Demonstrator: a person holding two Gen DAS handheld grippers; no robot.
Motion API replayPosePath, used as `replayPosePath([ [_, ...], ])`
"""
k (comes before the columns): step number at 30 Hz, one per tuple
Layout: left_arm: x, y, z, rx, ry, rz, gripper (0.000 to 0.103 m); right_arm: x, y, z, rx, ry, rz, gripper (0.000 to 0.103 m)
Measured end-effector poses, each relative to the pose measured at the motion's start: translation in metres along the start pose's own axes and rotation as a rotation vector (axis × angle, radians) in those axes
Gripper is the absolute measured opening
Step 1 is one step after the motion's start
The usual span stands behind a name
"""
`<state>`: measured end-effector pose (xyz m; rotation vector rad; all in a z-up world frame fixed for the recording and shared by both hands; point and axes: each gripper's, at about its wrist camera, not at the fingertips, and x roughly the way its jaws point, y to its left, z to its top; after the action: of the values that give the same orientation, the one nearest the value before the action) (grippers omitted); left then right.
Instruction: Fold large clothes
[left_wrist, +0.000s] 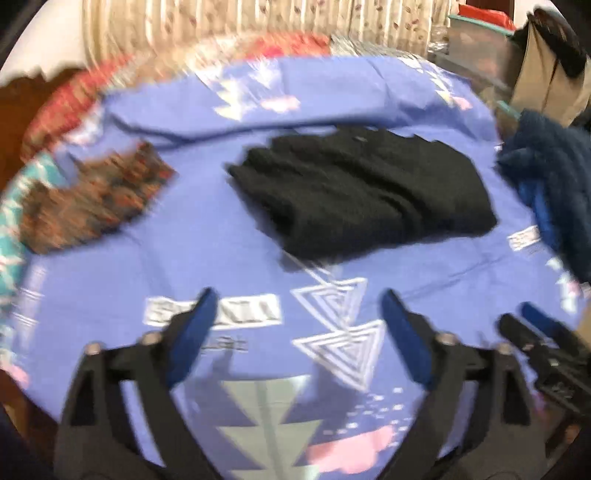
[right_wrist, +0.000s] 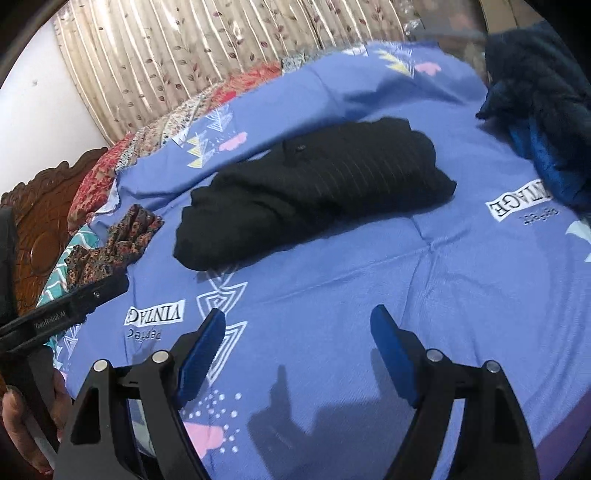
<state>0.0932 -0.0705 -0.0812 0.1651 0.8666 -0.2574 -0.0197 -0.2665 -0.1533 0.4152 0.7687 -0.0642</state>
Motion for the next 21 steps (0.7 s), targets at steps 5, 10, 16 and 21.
replayPosePath([
  [5,-0.035,0.002,-0.002,-0.009,-0.097,0.024,0.097,-0.013,0.0,-0.008,0.06,0.013,-0.015,0.093],
  [10,-0.054,-0.004,-0.004,0.015,-0.12,0.017,0.097,-0.025,0.0,-0.013,0.093,0.017,0.015,0.093],
  [16,-0.066,-0.008,-0.008,-0.002,-0.135,-0.012,0.097,-0.032,0.01,-0.02,0.059,0.009,0.023,0.093],
  [21,-0.064,-0.011,-0.012,0.007,-0.112,0.037,0.097,-0.03,0.012,-0.022,0.056,0.019,0.035,0.093],
])
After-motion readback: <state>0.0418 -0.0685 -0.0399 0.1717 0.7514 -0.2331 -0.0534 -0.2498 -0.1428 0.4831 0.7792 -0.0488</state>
